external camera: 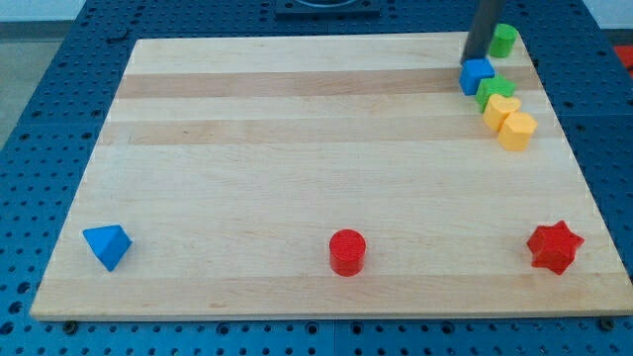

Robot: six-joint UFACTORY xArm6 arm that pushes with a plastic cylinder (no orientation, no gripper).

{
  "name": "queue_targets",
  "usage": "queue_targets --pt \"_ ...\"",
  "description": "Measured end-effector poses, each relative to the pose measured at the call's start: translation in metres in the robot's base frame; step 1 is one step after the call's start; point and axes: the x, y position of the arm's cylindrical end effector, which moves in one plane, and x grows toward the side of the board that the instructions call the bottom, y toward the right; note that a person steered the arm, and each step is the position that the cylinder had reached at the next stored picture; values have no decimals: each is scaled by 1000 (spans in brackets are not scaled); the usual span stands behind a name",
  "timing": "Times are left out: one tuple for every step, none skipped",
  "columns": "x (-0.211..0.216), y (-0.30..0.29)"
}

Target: Move your arm to the bottom right

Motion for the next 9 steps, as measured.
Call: queue_targets --pt "0 -42" --pt "4 -52" --pt "16 -43" --pt "24 -31" --pt "24 -24" --pt "24 -22" --pt "24 -41" --pt "35 -84" --pt "81 -115"
